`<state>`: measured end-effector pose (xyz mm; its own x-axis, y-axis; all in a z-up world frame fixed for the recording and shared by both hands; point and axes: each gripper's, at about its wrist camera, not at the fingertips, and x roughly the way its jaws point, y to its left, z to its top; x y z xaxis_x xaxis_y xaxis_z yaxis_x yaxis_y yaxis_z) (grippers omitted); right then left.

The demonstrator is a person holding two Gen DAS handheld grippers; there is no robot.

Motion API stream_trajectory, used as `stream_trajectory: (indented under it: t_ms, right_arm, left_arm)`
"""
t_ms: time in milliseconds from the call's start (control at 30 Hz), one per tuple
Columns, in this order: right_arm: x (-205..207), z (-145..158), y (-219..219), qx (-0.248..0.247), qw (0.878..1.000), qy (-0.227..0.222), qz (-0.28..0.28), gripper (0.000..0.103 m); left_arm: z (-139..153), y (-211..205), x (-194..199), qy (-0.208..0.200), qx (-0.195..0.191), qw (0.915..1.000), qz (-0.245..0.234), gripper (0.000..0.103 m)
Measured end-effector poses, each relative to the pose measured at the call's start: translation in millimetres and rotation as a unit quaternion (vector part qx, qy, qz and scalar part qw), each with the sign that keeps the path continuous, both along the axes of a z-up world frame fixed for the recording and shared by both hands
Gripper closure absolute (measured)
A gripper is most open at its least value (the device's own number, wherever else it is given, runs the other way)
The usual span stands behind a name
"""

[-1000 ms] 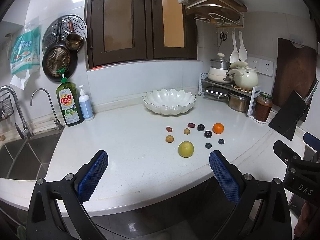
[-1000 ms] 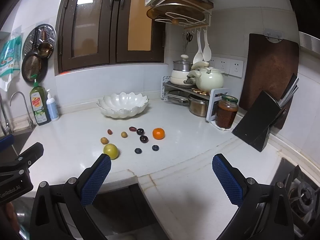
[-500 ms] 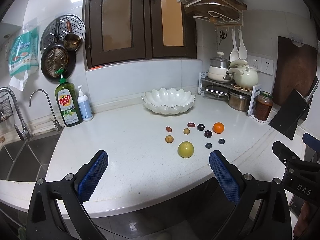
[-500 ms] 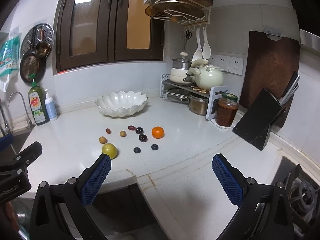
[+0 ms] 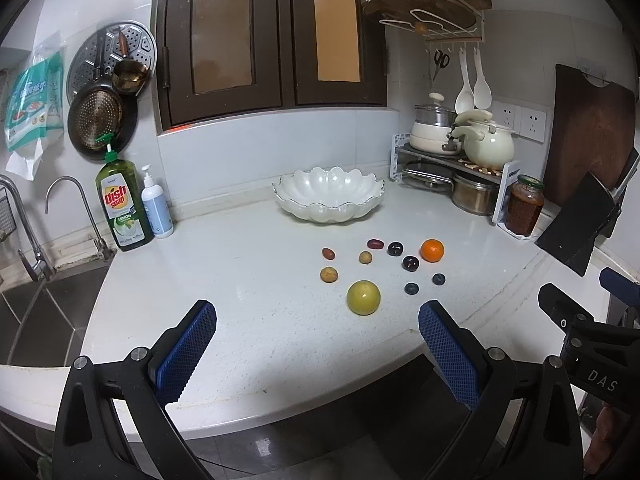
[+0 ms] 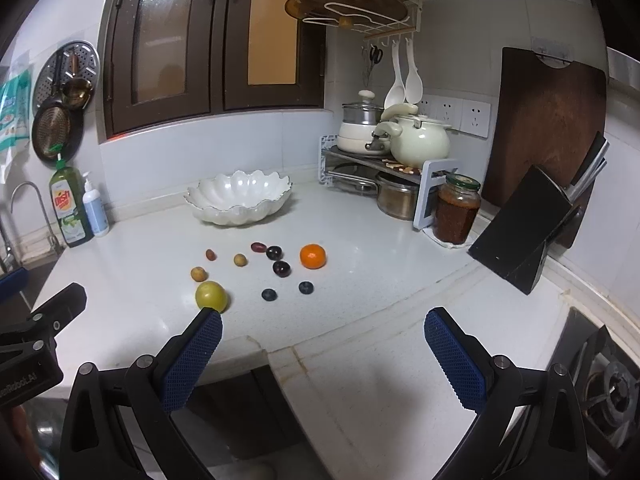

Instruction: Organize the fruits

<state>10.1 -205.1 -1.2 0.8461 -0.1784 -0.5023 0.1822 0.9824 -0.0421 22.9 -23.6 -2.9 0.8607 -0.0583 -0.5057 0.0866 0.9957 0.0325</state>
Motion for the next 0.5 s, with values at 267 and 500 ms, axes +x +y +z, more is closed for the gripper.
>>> stream_trajectory:
  t_ms: [267, 500]
  right_arm:
    - [8, -1, -1, -0.001, 1.0, 0.007, -0.002, 0.001]
    - [20, -6, -4, 0.004, 1.0, 0.012, 0.0, 0.001]
  left_arm:
    - [-3, 0, 8, 0.005, -0.001, 1.0, -0.001, 0.0]
    - [-6, -5, 17, 0.002, -0.002, 1.0, -0.008, 0.0]
